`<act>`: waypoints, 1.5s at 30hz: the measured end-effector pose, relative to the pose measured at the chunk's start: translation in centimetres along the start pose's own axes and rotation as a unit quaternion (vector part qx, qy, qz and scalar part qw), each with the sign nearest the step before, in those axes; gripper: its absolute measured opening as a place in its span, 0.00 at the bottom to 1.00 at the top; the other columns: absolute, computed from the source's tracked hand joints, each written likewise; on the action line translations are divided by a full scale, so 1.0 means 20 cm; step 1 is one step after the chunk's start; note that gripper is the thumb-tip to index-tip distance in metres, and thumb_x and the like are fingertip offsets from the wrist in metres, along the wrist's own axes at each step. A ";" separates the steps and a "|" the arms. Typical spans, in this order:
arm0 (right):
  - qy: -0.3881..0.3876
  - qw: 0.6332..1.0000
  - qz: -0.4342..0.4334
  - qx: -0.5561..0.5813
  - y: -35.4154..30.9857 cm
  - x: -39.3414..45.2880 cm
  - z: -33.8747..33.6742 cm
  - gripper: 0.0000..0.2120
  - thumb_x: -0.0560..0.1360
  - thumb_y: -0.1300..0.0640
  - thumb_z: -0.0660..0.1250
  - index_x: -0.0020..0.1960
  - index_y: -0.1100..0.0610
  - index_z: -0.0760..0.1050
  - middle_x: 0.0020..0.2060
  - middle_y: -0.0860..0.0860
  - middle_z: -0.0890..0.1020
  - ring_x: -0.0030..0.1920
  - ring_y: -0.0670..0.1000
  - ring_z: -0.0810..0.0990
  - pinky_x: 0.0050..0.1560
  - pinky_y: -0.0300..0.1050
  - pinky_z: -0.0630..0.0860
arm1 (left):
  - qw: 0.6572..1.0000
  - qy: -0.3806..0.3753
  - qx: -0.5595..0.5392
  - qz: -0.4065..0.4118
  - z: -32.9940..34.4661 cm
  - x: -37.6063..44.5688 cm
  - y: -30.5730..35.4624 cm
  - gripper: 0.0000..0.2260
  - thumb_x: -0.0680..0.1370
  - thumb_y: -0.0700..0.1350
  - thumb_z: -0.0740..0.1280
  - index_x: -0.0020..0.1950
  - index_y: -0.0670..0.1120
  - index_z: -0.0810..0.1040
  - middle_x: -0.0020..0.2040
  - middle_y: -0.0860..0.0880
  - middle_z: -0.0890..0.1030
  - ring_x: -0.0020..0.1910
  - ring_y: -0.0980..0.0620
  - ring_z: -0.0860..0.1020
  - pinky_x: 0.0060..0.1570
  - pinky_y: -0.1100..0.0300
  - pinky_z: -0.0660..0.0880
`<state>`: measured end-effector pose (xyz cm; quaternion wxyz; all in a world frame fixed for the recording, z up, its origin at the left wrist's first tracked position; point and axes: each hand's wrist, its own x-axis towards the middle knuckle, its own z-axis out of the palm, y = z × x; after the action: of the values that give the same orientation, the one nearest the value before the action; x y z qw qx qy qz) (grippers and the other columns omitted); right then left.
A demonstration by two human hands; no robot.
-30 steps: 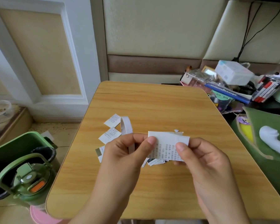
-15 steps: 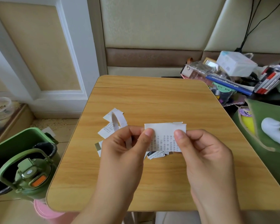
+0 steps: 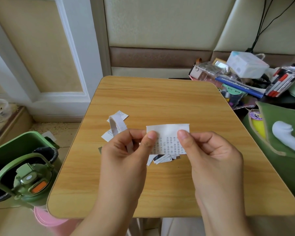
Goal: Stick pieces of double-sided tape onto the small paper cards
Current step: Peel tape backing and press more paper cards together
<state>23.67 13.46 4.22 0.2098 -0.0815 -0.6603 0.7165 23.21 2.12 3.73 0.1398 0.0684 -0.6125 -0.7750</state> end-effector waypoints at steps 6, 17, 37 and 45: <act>0.009 1.000 -0.012 -0.018 -0.01 0.00 0.01 0.07 0.62 0.50 0.73 0.33 0.53 0.80 0.30 0.48 0.84 0.31 0.43 0.81 0.45 0.38 0.76 | 1.000 -0.015 -0.022 -0.005 -0.01 0.00 0.00 0.05 0.65 0.49 0.74 0.31 0.50 0.82 0.25 0.55 0.73 0.27 0.59 0.69 0.29 0.72 0.67; -0.159 0.972 -0.109 -0.134 -0.19 0.24 0.04 0.09 0.65 0.57 0.77 0.30 0.50 0.78 0.28 0.46 0.82 0.28 0.40 0.78 0.32 0.32 0.74 | 0.973 -0.220 0.070 0.020 -0.05 0.22 0.14 0.07 0.70 0.49 0.73 0.37 0.46 0.83 0.35 0.48 0.83 0.36 0.53 0.80 0.39 0.63 0.76; -0.180 0.965 -0.124 -0.142 -0.20 0.24 0.10 0.08 0.67 0.59 0.76 0.33 0.52 0.79 0.31 0.49 0.84 0.32 0.46 0.82 0.35 0.39 0.78 | 0.987 -0.158 0.029 0.011 -0.02 0.19 0.17 0.04 0.73 0.43 0.70 0.39 0.45 0.82 0.31 0.51 0.81 0.33 0.58 0.79 0.34 0.71 0.73; -0.171 0.980 -0.062 -0.077 -0.18 0.22 0.08 0.09 0.62 0.50 0.75 0.35 0.52 0.78 0.30 0.48 0.83 0.31 0.43 0.79 0.36 0.36 0.75 | 0.991 -0.114 -0.062 -0.008 -0.01 0.20 0.14 0.05 0.69 0.44 0.70 0.39 0.43 0.82 0.35 0.48 0.82 0.37 0.53 0.78 0.42 0.62 0.75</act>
<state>19.89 13.95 8.63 0.1310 0.0679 -0.7435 0.6522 19.86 0.07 6.62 0.0665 -0.0246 -0.5747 -0.8153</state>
